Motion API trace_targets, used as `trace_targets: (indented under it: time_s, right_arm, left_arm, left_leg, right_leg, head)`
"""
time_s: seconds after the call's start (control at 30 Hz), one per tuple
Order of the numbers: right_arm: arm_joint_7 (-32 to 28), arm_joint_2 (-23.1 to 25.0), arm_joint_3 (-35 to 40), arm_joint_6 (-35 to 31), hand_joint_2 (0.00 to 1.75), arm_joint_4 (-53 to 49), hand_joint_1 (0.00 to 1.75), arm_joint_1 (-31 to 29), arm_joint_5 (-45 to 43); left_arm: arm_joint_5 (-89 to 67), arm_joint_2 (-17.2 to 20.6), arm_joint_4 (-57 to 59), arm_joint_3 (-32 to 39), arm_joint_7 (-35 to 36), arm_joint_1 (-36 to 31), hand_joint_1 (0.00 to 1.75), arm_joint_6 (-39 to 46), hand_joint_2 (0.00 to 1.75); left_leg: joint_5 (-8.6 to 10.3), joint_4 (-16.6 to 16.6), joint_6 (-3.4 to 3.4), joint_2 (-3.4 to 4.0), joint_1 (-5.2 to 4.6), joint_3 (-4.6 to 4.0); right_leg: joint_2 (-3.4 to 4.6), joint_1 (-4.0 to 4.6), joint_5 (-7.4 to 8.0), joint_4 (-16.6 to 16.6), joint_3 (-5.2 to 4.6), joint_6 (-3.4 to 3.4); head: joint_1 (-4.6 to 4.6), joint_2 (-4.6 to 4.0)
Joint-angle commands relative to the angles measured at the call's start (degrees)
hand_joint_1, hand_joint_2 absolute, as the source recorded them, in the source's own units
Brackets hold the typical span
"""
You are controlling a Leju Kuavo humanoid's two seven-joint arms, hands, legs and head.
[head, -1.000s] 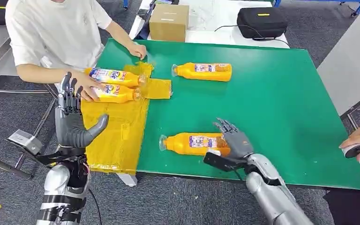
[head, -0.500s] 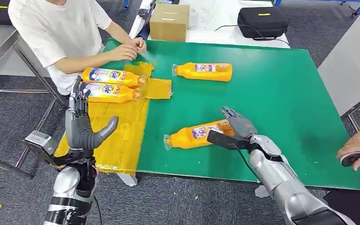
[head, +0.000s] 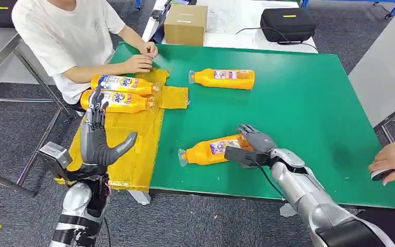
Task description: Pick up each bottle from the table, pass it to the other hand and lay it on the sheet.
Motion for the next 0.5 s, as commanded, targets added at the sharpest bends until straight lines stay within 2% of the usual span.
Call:
trace_targets:
  time_s: [0.03, 0.17, 0.2, 0.5]
  right_arm:
    - [-2.0, -1.5, 9.0, -1.2, 1.75, 5.8, 1.75, -3.5, 4.3]
    - [-1.4, -2.9, 14.3, -3.0, 1.75, 5.7, 1.75, -6.3, 9.6]
    - [0.2, -3.6, 21.8, -10.7, 1.75, 5.6, 1.75, -8.0, 18.1]
    - [-1.0, -4.0, 19.7, -11.7, 1.75, 5.1, 1.75, -7.1, 15.2]
  left_arm:
    - [0.1, 1.7, 4.6, -1.3, -0.4, -3.3, 0.0, -0.5, 1.75]
    - [0.6, 2.0, 3.9, -0.9, -0.6, -3.3, 0.0, -0.8, 1.75]
    - [1.0, 2.0, 3.4, -0.6, -0.8, -3.0, 0.0, -1.0, 1.75]
    - [2.2, 2.0, 2.6, -0.2, -0.5, -2.5, 0.0, -1.9, 1.75]
  left_leg:
    - [-0.08, 0.0, -0.08, -0.08, 0.05, 0.24]
    - [-0.14, 0.0, -0.1, -0.01, 0.04, 0.27]
    - [-0.09, 0.0, -0.07, -0.02, 0.02, 0.17]
    - [-0.08, 0.0, -0.07, -0.03, -0.01, 0.18]
  right_leg:
    - [-0.08, 0.06, -0.1, 0.0, 0.27, -0.1]
    - [-0.01, 0.05, -0.14, 0.0, 0.27, -0.12]
    - [-0.02, 0.02, -0.1, 0.0, 0.17, -0.09]
    - [-0.03, 0.0, -0.1, 0.0, 0.19, -0.07]
  head:
    - [0.0, 0.0]
    - [0.0, 0.0]
    - [0.02, 0.0]
    - [0.0, 0.0]
